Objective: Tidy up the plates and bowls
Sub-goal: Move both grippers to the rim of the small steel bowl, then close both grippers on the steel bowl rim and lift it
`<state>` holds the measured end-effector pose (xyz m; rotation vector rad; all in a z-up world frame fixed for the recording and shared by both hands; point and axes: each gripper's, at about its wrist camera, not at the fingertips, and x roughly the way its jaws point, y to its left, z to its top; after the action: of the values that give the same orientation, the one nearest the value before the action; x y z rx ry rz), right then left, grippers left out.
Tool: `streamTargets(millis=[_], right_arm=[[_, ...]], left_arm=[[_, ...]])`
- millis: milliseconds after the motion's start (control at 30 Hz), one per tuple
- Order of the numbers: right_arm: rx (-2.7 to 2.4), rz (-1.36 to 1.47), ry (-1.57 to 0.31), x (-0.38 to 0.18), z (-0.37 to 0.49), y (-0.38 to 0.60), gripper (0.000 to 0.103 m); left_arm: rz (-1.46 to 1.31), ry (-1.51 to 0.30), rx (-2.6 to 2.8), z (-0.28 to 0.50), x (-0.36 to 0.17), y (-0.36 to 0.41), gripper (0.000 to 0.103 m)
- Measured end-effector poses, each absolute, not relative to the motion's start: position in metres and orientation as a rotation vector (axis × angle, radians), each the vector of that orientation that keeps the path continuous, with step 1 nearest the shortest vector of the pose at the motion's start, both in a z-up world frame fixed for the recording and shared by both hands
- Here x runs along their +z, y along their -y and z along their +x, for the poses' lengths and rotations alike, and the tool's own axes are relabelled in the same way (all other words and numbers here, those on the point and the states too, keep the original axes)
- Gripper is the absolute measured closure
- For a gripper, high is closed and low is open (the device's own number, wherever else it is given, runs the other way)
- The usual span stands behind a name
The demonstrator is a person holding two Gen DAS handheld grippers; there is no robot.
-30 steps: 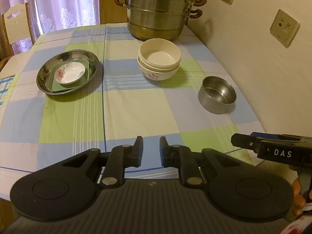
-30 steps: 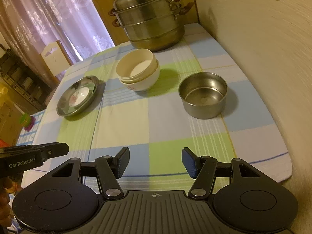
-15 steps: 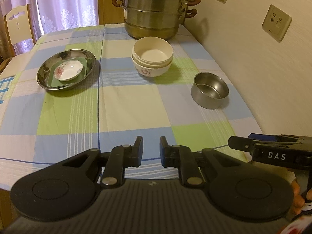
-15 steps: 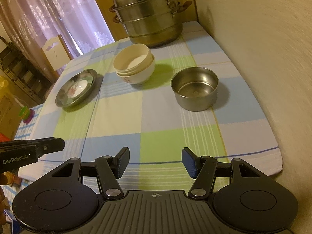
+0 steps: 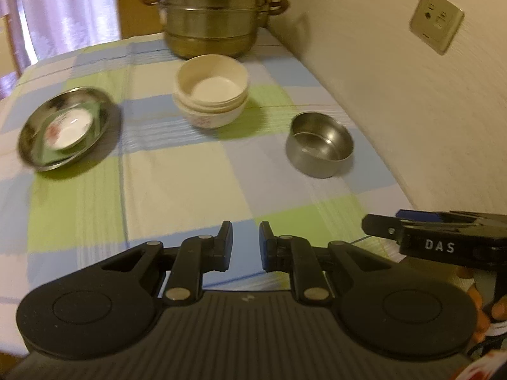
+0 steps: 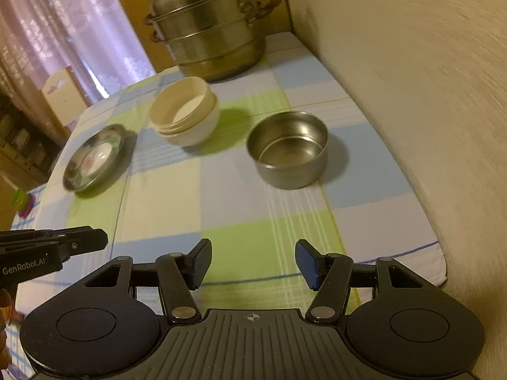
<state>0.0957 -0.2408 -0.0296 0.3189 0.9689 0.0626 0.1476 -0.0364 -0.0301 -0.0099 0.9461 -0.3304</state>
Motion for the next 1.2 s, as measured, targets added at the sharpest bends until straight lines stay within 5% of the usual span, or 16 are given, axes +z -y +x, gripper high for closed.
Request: streamTargets(millis=[767, 1200], right_arm=[[-0.202, 0.421, -0.896, -0.059, 0.162, 0.280, 0.044], [-0.290, 0.440, -0.853, -0.088, 0.206, 0.290, 0.060]], left_arm=[[0.067, -0.945, -0.578, 0.271, -0.064, 0.087, 0.088], [0.064, -0.962, -0.611, 0.318, -0.098, 0.123, 0.088]])
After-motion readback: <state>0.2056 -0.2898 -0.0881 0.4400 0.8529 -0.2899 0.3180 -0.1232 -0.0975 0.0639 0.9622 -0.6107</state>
